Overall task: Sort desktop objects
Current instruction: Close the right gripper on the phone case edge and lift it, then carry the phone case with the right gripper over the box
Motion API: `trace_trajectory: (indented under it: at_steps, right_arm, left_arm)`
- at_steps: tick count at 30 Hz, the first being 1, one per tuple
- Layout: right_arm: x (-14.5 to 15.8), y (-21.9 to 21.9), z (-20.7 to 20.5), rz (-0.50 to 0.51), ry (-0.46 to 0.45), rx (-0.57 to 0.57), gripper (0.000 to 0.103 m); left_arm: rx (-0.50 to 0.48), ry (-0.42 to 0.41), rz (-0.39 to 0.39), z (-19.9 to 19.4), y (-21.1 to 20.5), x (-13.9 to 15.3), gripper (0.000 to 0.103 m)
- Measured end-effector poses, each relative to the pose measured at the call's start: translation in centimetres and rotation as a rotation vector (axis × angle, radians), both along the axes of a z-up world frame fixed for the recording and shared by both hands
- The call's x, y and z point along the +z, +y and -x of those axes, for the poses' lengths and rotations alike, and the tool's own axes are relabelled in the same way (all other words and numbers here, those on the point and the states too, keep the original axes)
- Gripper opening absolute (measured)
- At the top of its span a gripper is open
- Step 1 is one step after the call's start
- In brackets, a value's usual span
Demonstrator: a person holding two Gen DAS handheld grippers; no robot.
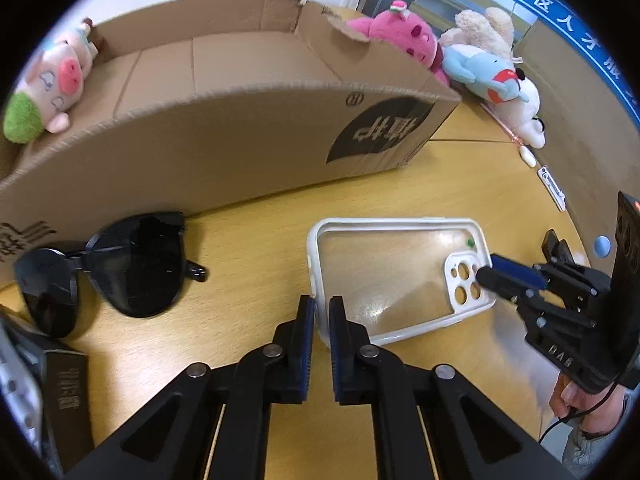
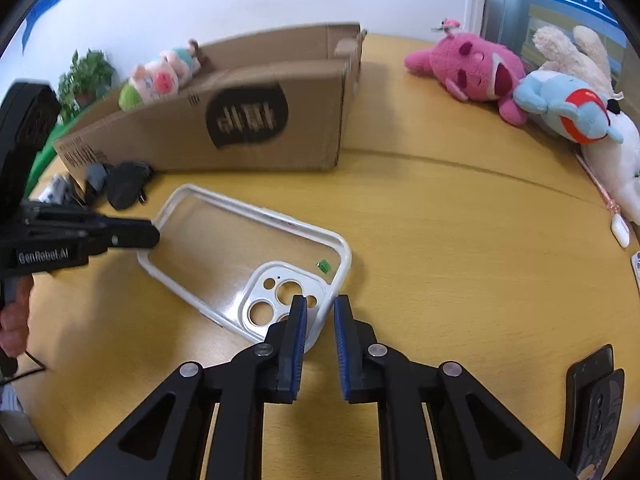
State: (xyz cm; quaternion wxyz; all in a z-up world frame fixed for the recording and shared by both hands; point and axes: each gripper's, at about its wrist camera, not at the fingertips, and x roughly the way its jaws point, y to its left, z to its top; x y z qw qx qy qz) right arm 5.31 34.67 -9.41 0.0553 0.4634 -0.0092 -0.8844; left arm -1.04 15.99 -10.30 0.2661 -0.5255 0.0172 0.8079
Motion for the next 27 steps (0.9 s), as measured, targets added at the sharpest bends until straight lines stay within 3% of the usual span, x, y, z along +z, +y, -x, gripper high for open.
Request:
trace_trajectory:
  at_steps: [8, 15, 22, 27]
  right_arm:
    - [7.6, -1.8, 0.7, -0.004, 0.193, 0.045, 0.012]
    - [14.2, -5.8, 4.6, -0.030, 0.357, 0.150, 0.012]
    - [18.9, -9.4, 10.4, 0.028, 0.447, 0.217, 0.012]
    - [21.7, -10.9, 14.9, 0.035, 0.496, 0.230, 0.012]
  left_arm:
    - [0.058, 0.197, -0.045, -0.5, -3.2, 7.9, 0.007]
    - [0.163, 0.350, -0.075, 1.4, -8.1, 14.2, 0.007]
    - [0.224, 0.418, -0.057, 6.2, -11.7, 18.0, 0.007]
    - [0.232, 0.412, -0.045, 11.0, -12.2, 19.1, 0.007]
